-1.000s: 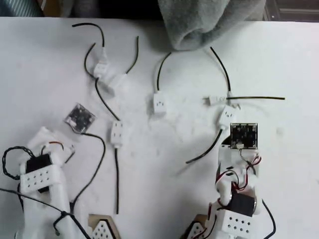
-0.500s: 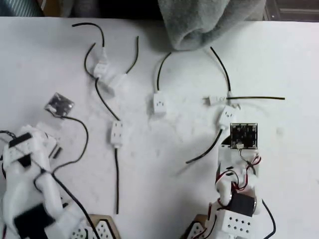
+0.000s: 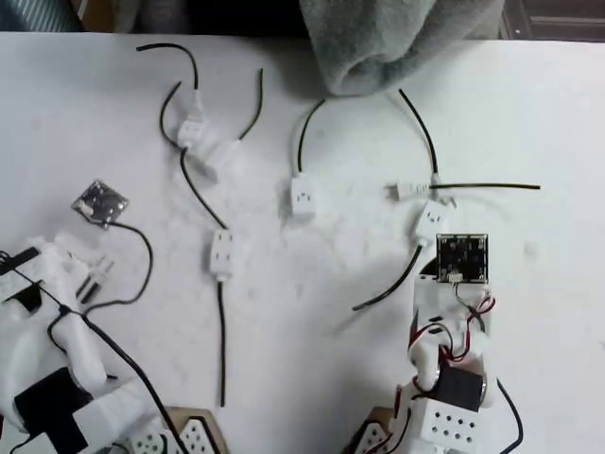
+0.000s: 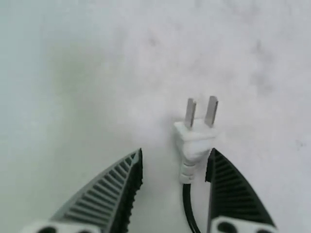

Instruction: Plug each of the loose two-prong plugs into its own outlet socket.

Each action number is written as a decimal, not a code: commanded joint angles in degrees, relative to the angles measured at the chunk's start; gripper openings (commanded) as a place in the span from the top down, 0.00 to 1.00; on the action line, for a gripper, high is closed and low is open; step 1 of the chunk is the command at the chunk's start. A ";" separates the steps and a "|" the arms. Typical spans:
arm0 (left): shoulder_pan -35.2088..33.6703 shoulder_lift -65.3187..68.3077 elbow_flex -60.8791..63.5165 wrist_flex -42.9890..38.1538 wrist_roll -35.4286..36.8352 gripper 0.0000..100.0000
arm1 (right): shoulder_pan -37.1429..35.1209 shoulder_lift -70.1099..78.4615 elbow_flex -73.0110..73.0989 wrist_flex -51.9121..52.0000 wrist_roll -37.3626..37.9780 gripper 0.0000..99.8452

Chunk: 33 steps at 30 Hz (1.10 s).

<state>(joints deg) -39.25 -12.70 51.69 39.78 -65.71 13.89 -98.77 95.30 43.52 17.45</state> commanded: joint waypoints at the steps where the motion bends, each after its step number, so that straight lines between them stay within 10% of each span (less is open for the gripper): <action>1: 3.03 0.04 0.35 0.00 -0.53 0.78 | -0.22 -0.22 -0.26 -1.27 0.44 0.98; 33: 4.97 0.04 9.67 -7.91 -0.79 0.78 | -0.31 -0.22 -0.26 -1.27 0.44 0.98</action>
<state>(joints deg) -33.98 -13.67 60.22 31.25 -65.80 13.89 -98.77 95.30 43.52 17.45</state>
